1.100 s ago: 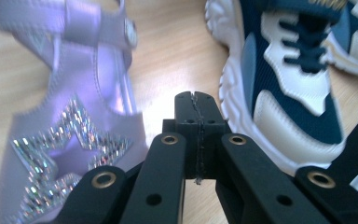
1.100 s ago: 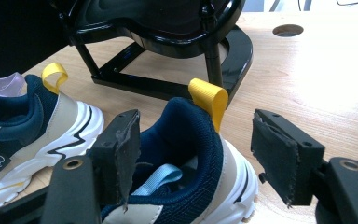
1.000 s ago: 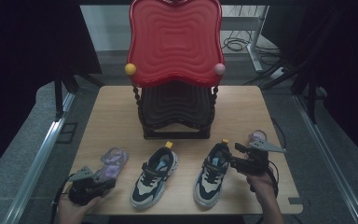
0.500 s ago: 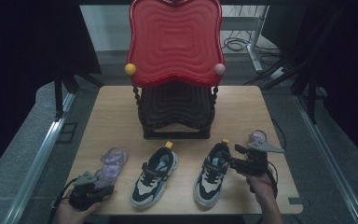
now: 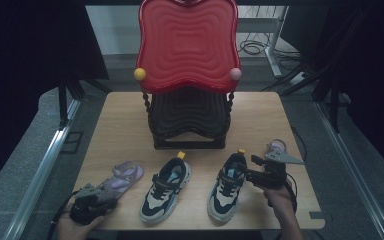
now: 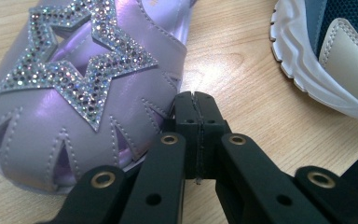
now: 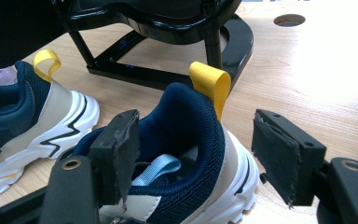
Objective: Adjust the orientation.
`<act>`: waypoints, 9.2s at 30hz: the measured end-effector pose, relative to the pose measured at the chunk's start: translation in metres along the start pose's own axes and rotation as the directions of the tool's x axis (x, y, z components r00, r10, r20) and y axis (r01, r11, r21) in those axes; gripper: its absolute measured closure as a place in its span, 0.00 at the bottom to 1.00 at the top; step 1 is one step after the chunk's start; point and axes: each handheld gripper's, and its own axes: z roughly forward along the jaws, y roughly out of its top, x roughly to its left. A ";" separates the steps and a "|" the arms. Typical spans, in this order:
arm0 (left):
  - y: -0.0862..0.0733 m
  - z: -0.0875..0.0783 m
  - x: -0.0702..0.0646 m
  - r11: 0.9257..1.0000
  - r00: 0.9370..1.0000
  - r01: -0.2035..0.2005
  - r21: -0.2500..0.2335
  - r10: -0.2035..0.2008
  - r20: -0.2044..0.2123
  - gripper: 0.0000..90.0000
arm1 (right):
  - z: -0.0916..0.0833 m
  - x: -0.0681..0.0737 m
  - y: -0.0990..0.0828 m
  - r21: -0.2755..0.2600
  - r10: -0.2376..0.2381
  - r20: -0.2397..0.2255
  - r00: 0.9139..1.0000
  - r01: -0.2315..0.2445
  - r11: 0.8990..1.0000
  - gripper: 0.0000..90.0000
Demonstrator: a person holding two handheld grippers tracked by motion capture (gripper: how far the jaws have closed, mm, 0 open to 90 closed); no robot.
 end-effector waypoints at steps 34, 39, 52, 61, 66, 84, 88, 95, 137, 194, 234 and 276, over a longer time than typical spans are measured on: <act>0.002 -0.012 0.027 0.998 0.994 0.061 0.015 -0.059 -0.087 1.00 | -0.001 -0.001 0.001 -0.008 0.025 -0.037 0.999 -0.026 1.000 0.36; 0.002 -0.013 0.031 0.998 0.991 0.066 0.016 -0.063 -0.118 1.00 | -0.003 -0.001 0.001 -0.016 0.026 -0.041 0.999 -0.027 1.000 0.36; 0.010 -0.012 0.047 0.996 0.988 0.094 0.013 -0.091 -0.124 1.00 | -0.002 0.000 0.001 -0.012 0.031 -0.032 0.999 -0.031 0.999 0.36; 0.015 -0.012 0.053 0.995 0.989 0.098 0.013 -0.096 -0.116 1.00 | -0.003 0.000 0.001 -0.014 0.034 -0.026 0.999 -0.034 0.999 0.36; 0.016 -0.026 0.062 0.991 0.981 0.125 -0.038 -0.129 -0.143 1.00 | -0.005 -0.002 0.002 -0.019 0.036 -0.026 0.999 -0.036 0.999 0.36; 0.045 -0.003 0.067 0.995 0.987 0.099 0.023 -0.095 -0.127 1.00 | -0.008 -0.002 0.004 -0.026 0.038 -0.022 0.999 -0.039 0.999 0.36; 0.051 0.000 0.067 0.995 0.989 0.092 0.030 -0.087 -0.122 1.00 | -0.008 -0.001 0.004 -0.024 0.035 -0.024 0.999 -0.035 0.999 0.36; 0.061 0.002 0.066 0.996 0.990 0.079 0.035 -0.074 -0.123 1.00 | -0.008 -0.001 0.004 -0.021 0.039 -0.021 0.999 -0.040 0.999 0.36; 0.099 -0.005 0.041 0.979 0.993 -0.018 -0.202 -0.006 -0.119 0.69 | -0.010 0.012 0.010 -0.035 0.026 -0.028 0.999 -0.027 0.999 0.37; 0.091 -0.025 0.002 0.948 0.999 -0.040 -0.317 0.042 -0.002 0.52 | -0.072 -0.037 -0.042 0.080 -0.042 0.204 0.978 0.026 0.996 0.96; 0.084 -0.030 0.000 0.959 0.998 -0.057 -0.278 0.053 -0.023 0.50 | -0.056 -0.072 -0.063 0.241 -0.093 0.291 0.952 0.021 0.970 0.99; 0.083 -0.034 0.003 0.954 0.999 -0.043 -0.295 0.031 -0.044 0.50 | -0.008 -0.043 -0.053 0.270 -0.173 0.219 0.960 0.110 0.957 0.99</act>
